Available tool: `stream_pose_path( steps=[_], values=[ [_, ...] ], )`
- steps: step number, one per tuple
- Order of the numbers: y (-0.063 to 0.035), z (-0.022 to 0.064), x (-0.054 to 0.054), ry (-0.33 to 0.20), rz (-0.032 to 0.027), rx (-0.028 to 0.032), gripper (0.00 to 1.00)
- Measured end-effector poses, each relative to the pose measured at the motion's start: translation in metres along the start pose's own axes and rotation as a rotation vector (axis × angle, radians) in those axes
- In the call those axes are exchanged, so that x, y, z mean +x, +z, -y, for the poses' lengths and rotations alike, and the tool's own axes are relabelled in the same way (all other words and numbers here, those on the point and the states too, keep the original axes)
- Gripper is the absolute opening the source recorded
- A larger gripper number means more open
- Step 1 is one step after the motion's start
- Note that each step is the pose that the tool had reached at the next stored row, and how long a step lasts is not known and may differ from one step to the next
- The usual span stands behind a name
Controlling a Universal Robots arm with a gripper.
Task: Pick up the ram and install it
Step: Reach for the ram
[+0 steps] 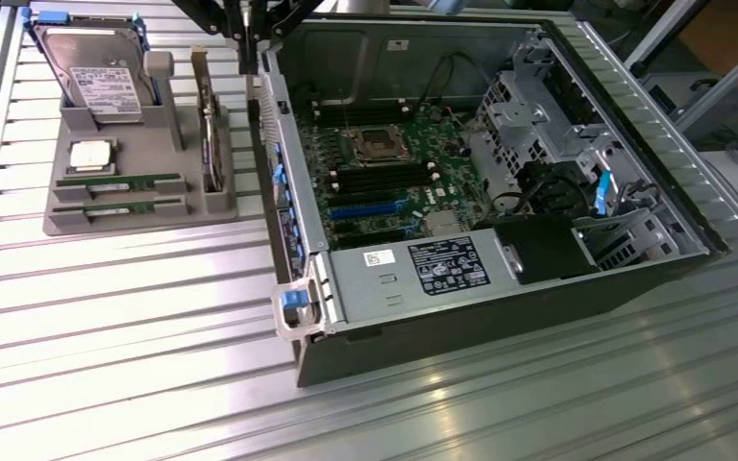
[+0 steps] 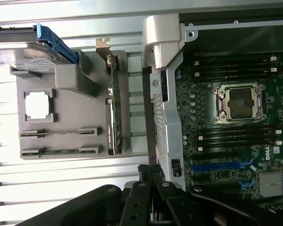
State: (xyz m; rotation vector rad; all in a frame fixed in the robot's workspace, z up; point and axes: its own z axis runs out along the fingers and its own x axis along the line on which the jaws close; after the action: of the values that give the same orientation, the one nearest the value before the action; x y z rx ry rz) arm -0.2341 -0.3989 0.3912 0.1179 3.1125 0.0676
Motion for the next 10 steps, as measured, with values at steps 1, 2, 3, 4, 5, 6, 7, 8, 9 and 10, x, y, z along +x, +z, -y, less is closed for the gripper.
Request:
stream_pose_path(
  steps=[1,2,3,4,5,6,7,8,9,10],
  values=[
    [0.0000,0.0000,0.001,0.000,0.0000,0.0000,0.14],
    [0.0000,0.0002,0.002,0.000,-0.0001,0.0000,0.14],
    [0.0000,0.0003,0.004,0.000,0.0000,0.0000,0.14],
    [0.0000,0.0004,0.005,0.000,0.0000,0.0000,0.14],
    [0.0001,0.0005,0.006,0.000,0.0001,-0.0001,0.14],
    [0.0000,0.0006,0.007,0.000,0.0000,0.0000,0.14],
    [0.0000,0.0007,0.009,0.000,0.0000,0.0000,0.14],
    [0.0001,0.0008,0.010,0.000,0.0000,0.0000,0.14],
    [0.0001,0.0009,0.012,0.000,0.0001,-0.0001,0.14],
    [0.0001,0.0010,0.012,0.000,0.0000,-0.0001,0.14]
  ],
)
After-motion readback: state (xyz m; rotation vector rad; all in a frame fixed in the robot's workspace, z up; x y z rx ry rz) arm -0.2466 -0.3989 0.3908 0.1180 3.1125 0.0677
